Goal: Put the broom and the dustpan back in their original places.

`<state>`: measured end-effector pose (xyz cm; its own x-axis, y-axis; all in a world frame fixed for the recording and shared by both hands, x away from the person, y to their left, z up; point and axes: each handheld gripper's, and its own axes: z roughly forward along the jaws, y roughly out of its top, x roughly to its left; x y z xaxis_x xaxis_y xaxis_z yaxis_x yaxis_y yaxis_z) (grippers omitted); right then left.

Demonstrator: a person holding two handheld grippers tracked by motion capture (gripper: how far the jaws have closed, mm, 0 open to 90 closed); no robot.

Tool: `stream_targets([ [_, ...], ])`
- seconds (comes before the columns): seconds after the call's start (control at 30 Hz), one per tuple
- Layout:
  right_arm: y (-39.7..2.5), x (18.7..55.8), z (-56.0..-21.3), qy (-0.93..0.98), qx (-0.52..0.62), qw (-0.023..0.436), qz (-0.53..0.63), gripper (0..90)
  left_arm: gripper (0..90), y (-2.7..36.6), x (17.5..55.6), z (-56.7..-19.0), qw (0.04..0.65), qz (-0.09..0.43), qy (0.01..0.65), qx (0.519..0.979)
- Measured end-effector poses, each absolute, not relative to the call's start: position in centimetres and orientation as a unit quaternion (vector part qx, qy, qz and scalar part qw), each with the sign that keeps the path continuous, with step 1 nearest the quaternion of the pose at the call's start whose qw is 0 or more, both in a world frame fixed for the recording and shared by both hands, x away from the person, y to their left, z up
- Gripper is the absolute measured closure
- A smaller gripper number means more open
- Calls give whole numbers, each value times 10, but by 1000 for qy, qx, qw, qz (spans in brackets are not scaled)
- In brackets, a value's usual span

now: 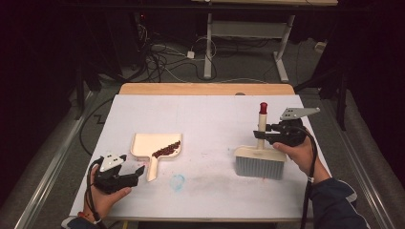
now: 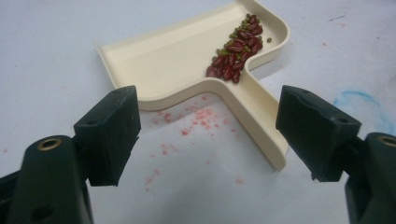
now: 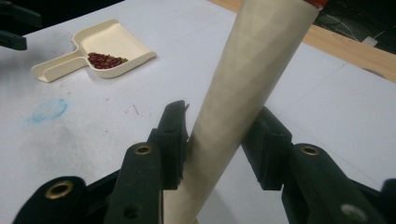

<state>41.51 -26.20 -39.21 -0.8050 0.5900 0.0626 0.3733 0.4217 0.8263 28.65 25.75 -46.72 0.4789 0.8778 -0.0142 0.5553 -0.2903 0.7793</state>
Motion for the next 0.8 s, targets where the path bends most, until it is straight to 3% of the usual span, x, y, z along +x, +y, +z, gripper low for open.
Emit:
stream_targets([
  [0.47,-247,447,-417,831,367,163,386,551,200,227,289,-468,363,253,391,807],
  [0.63,-242,456,-425,817,398,199,367,465,203,223,288,-472,359,243,385,815],
  [0.8,-243,457,-425,799,405,219,386,452,203,222,288,-474,355,241,383,818],
])
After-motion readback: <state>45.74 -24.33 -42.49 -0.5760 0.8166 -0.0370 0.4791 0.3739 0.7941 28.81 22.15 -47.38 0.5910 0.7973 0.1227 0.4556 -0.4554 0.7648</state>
